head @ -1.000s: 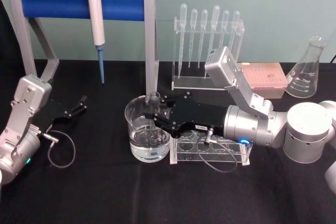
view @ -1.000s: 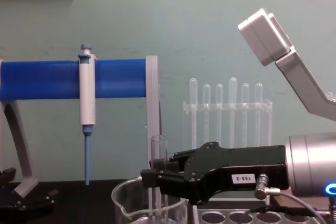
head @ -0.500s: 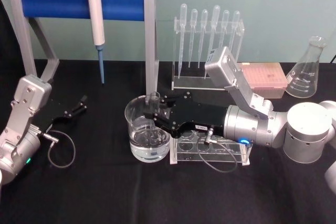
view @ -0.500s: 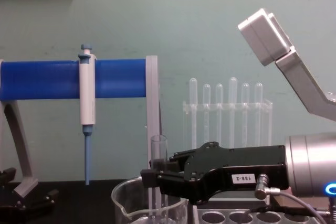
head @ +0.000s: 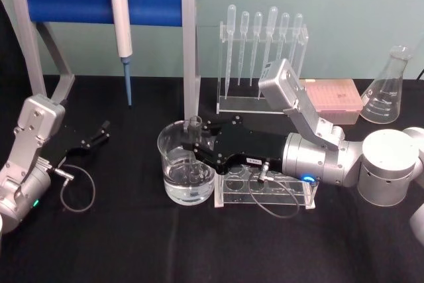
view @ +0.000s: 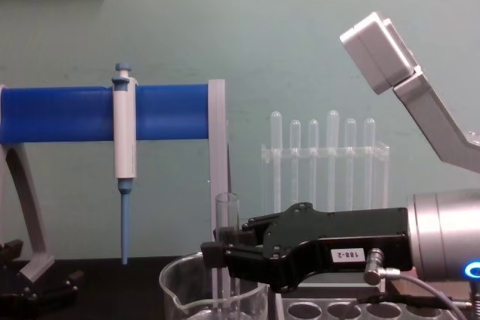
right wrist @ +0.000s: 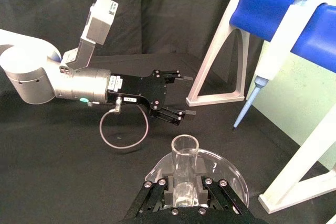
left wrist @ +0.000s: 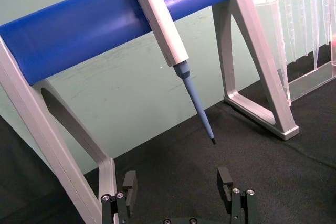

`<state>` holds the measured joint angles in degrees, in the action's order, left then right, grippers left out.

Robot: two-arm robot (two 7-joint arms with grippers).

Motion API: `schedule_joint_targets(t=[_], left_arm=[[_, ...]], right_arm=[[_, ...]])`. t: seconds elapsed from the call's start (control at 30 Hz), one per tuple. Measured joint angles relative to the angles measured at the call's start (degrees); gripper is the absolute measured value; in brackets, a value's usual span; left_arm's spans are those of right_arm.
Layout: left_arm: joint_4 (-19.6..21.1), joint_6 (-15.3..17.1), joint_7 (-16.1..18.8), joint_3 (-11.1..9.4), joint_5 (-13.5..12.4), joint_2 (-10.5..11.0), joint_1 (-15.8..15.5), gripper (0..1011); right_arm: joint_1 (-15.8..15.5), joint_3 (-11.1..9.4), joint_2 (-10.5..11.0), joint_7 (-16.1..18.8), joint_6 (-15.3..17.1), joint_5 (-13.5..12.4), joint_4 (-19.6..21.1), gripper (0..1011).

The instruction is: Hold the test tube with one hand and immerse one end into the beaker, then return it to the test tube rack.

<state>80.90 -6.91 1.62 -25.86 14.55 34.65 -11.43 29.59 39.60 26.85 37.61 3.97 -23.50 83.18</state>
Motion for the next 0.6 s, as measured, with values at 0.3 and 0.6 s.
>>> schedule_joint_targets(t=[0.3,0.6], left_arm=[[0.0,0.0,0.0,0.0,0.0,0.0,0.0,1000],[0.0,0.0,0.0,0.0,0.0,0.0,0.0,1000]], right_arm=[[0.0,0.0,0.0,0.0,0.0,0.0,0.0,241],[0.0,0.0,0.0,0.0,0.0,0.0,0.0,241]])
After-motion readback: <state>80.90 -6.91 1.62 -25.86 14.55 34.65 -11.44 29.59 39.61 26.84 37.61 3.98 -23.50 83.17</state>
